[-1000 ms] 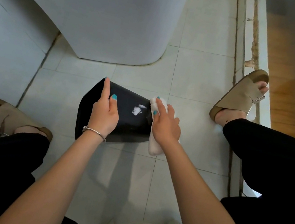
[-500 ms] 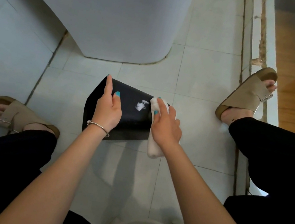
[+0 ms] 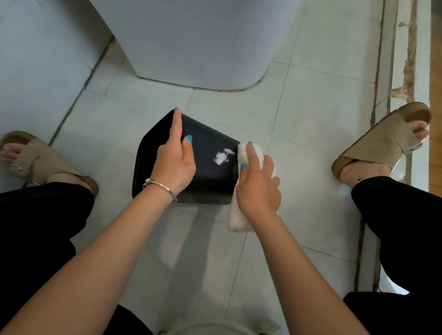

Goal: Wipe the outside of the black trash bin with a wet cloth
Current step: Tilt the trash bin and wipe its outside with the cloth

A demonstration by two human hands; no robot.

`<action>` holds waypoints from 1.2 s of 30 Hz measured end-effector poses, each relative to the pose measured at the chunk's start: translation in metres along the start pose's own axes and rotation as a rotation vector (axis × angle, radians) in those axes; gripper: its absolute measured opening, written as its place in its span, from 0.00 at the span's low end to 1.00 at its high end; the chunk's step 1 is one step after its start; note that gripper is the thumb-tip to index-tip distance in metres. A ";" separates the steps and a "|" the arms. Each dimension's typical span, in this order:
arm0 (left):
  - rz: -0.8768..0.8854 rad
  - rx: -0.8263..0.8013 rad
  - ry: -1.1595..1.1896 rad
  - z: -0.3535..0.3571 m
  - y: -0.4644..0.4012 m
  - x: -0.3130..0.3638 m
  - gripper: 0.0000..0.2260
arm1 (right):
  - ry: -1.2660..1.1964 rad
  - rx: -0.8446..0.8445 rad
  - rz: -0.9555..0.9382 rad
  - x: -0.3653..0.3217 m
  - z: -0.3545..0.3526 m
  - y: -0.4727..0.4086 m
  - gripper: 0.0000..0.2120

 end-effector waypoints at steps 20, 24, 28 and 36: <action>0.049 -0.092 -0.080 0.013 -0.001 0.019 0.27 | -0.031 -0.020 0.112 0.033 -0.008 -0.017 0.23; 0.045 -0.086 -0.082 0.018 0.003 0.023 0.28 | -0.055 0.051 0.039 0.022 0.004 0.025 0.24; 0.067 -0.112 -0.072 0.021 0.007 0.023 0.28 | 0.011 0.070 -0.014 0.016 0.007 0.051 0.25; 0.092 -0.111 -0.012 0.026 0.023 0.023 0.28 | -0.035 0.004 0.107 0.053 -0.010 0.002 0.22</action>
Point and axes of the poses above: each hand's wrist, its own y-axis away from the middle knuckle, its own z-axis out of the palm, x = y × z, the point moved 4 cm from there along -y, towards the middle knuckle, and after that the axes turned 9 degrees about -z, right-handed, at the moved point
